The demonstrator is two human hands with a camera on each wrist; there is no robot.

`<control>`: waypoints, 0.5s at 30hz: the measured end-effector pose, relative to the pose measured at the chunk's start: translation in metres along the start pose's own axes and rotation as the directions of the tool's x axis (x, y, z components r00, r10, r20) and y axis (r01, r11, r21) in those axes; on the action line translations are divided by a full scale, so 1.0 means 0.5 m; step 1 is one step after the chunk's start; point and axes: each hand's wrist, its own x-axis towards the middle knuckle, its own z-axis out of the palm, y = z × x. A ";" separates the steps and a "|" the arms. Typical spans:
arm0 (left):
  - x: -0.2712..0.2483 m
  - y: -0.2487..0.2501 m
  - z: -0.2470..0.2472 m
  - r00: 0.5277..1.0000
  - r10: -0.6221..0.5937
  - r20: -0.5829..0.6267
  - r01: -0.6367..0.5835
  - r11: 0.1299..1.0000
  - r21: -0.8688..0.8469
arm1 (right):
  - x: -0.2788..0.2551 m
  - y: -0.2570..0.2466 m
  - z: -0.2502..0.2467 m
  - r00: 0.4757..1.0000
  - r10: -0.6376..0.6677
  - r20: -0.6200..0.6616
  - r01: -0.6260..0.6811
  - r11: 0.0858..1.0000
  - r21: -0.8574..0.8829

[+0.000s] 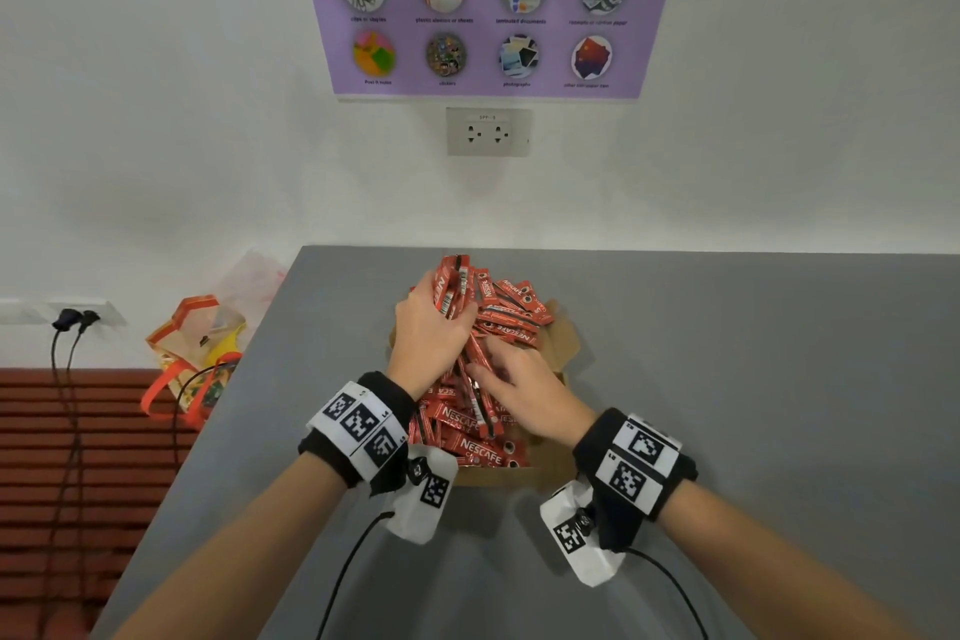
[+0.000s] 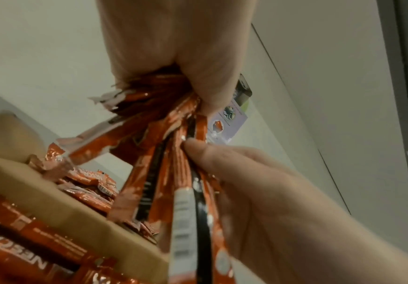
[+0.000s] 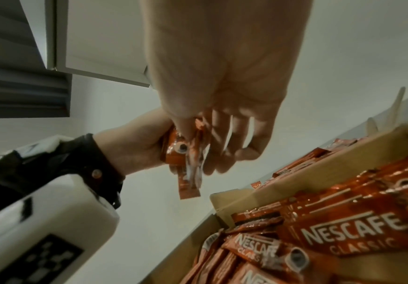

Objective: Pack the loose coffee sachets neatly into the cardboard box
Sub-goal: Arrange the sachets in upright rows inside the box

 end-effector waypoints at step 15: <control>0.002 0.003 -0.049 0.992 0.073 0.103 -0.075 0.997 0.017 | -0.017 0.024 -0.046 0.976 0.101 -0.195 -0.120 0.989 -0.088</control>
